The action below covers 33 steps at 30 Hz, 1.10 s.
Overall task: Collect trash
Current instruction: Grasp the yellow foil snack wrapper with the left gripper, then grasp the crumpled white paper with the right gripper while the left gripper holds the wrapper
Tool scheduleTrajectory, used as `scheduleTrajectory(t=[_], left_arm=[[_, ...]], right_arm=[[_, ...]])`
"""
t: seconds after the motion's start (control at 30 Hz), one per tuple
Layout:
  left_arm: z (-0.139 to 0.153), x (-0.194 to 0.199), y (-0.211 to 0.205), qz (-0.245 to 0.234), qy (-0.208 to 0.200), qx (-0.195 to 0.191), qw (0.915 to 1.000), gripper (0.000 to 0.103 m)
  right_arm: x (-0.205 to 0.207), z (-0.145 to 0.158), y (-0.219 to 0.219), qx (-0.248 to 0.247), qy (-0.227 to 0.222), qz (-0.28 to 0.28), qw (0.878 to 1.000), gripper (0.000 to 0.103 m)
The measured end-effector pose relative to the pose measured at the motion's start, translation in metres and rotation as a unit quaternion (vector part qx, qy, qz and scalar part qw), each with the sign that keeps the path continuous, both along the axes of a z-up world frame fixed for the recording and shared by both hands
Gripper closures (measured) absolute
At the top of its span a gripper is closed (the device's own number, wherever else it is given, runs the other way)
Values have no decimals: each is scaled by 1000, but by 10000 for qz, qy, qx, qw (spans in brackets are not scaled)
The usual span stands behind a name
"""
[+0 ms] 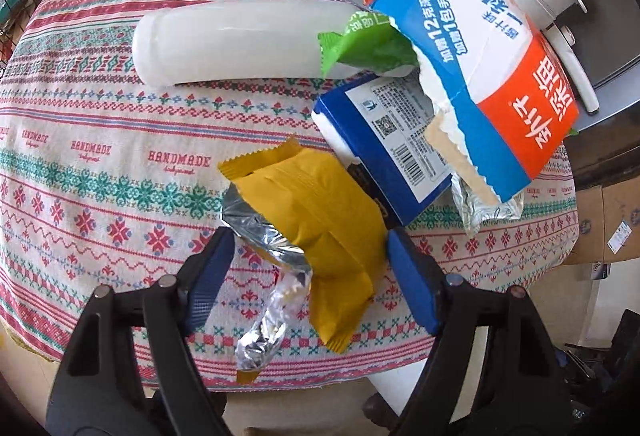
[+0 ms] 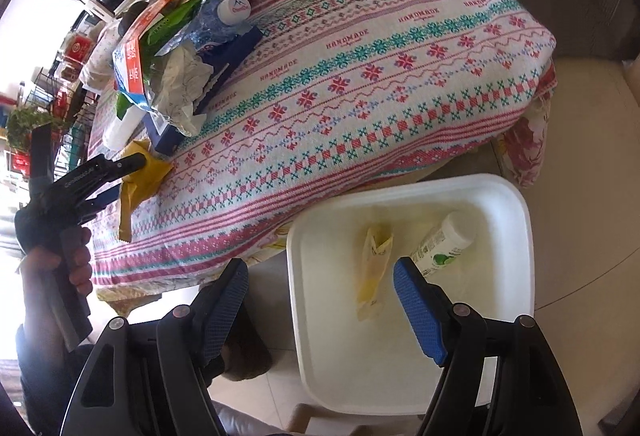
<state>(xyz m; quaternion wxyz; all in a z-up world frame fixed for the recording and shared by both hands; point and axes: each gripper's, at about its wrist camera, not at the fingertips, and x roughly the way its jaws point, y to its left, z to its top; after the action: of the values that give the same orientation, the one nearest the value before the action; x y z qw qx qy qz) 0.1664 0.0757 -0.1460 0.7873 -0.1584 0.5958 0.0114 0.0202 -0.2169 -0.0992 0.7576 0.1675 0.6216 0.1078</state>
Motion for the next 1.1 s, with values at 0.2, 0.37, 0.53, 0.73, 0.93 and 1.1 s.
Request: scheduleTrajectory(t=[0.2,0.37,0.53,0.73,0.93,1.1], left_arm=[[3,3,-10,-124,-97,-140,9998,61],[7,-7,-16,-373,-159,0,9992,69],[25,-24,-11,-523,-359,-116,9979,70],[47,-45,6,-621,-741,-86,9953,70],[53,-51,26,-673,-902,-126,9936,70],[52,-55,37,-671,-877,-214,9937,70]], right_arm=[[7,11,5,-124,-172,21,9998,26],[13,18,12,-218,-293,23,9993,26],[22,29,29,-255,-495,63,9984,26],[44,42,57,-96,-867,123,9961,26],[74,41,81,66,-1256,141,9920,26],[88,29,112,-349,-1503,769,9850,26]])
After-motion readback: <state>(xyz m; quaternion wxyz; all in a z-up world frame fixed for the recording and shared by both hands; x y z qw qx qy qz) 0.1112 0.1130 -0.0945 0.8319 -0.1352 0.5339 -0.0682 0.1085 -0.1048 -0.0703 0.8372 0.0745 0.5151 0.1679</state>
